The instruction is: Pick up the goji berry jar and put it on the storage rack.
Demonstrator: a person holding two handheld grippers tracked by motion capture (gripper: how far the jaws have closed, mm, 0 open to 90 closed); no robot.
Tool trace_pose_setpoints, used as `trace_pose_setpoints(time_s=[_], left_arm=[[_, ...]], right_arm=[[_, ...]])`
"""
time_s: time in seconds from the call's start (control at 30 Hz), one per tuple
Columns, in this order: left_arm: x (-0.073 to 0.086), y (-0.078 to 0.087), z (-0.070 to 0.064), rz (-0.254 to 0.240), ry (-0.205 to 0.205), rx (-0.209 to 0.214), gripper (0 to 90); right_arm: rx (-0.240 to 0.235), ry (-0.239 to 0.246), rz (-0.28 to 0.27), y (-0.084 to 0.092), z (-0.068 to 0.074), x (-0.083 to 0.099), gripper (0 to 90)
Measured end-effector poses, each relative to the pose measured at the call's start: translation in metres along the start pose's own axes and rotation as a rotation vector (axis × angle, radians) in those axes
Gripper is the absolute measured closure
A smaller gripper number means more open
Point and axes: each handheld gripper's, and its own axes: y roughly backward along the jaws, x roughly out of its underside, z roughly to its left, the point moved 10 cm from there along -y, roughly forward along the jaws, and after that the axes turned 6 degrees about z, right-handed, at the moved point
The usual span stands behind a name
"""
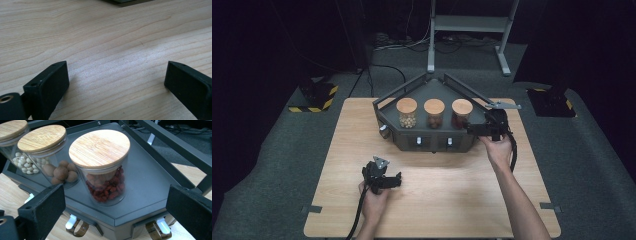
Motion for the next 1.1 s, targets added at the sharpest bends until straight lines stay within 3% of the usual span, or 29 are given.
trace_pose_setpoints(time_s=[0.67,1.1], left_arm=[[0.000,0.000,0.000,0.000,-0.001,0.001,5.9],[0.000,0.000,0.000,0.000,-0.001,0.001,5.9]], right_arm=[[-0.021,-0.022,-0.042,0.022,-0.012,0.020,3.2],[-0.010,-0.001,-0.069,0.033,-0.016,0.035,3.5]])
